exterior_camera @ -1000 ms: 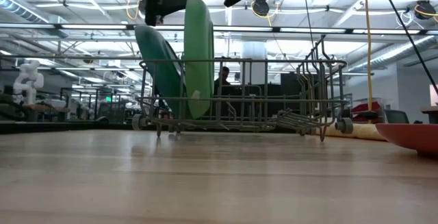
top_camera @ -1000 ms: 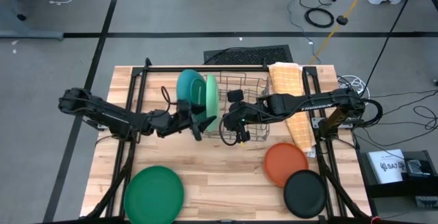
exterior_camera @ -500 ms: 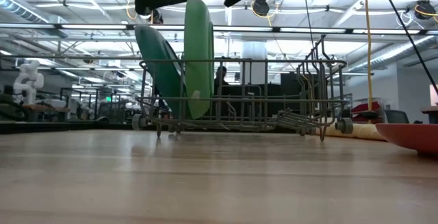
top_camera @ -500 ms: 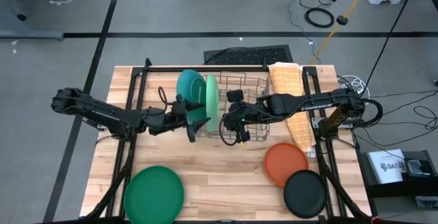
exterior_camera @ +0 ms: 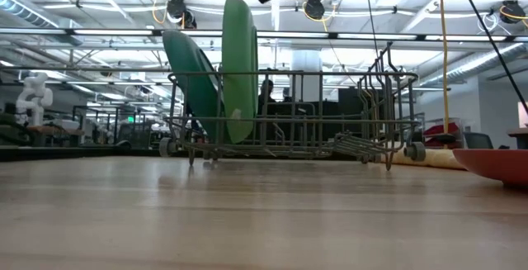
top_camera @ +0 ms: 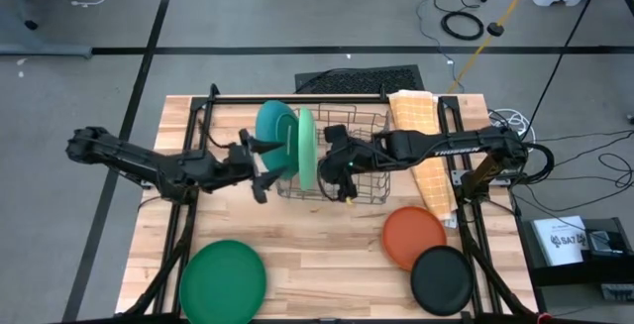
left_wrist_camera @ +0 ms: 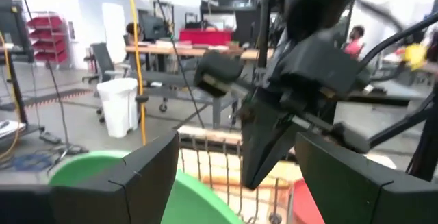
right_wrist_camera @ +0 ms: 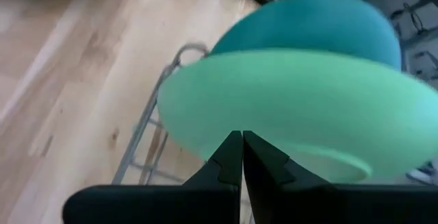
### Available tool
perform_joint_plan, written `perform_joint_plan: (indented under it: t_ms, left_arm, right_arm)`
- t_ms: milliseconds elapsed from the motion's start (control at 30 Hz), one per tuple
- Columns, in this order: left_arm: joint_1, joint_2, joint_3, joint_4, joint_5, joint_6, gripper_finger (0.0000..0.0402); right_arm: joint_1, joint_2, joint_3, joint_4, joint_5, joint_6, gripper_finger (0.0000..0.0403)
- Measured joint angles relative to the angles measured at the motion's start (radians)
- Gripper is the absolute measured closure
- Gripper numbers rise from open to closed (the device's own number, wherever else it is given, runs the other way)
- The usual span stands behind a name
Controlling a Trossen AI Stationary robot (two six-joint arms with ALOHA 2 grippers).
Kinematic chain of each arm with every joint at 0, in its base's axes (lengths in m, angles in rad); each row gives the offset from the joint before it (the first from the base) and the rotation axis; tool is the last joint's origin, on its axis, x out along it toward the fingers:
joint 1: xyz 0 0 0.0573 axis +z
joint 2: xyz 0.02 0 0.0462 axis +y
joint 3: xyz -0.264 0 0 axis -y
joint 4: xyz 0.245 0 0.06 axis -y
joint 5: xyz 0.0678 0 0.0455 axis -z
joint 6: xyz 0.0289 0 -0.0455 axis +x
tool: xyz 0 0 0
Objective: Sort dishes
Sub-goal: Adjust the light green plate
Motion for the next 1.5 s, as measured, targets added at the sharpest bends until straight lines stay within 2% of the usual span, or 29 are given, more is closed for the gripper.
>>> perform_joint_plan:
  t_ms: [200, 400, 767, 933, 1067, 1200, 1333, 1500]
  left_arm:
    - [-0.046, -0.083, 0.0, 0.001, 0.001, 0.02, 0.01]
    - [-0.125, -0.139, 0.0, 0.0, 0.005, 0.027, 0.01]
    - [-0.238, -0.146, 0.001, -0.078, -0.02, 0.018, 0.01]
    - [-0.283, -0.144, 0.001, -0.14, -0.077, 0.017, 0.01]
    - [-0.31, -0.134, 0.001, -0.181, -0.144, 0.005, 0.01]
    - [-0.322, -0.121, 0.001, -0.213, -0.159, -0.031, 0.01]
    - [-0.323, -0.103, 0.001, -0.228, -0.159, -0.06, 0.01]
    - [-0.323, -0.081, 0.001, -0.227, -0.16, -0.062, 0.01]
  right_arm:
    - [-0.035, 0.019, 0.001, 0.047, -0.024, -0.065, 0.0399]
    - [-0.083, 0.096, 0.0, 0.084, -0.027, -0.122, 0.0399]
    - [-0.116, 0.174, 0.001, 0.291, 0.002, -0.191, 0.0399]
    - [-0.112, 0.175, 0.001, 0.223, 0.021, -0.179, 0.0399]
    - [-0.099, 0.179, -0.002, 0.093, -0.021, -0.11, 0.0399]
    - [-0.068, 0.191, -0.002, 0.019, -0.049, -0.057, 0.0399]
    - [-0.026, 0.194, -0.002, 0.039, -0.054, -0.084, 0.0399]
    - [0.011, 0.194, -0.001, 0.162, -0.112, -0.144, 0.0399]
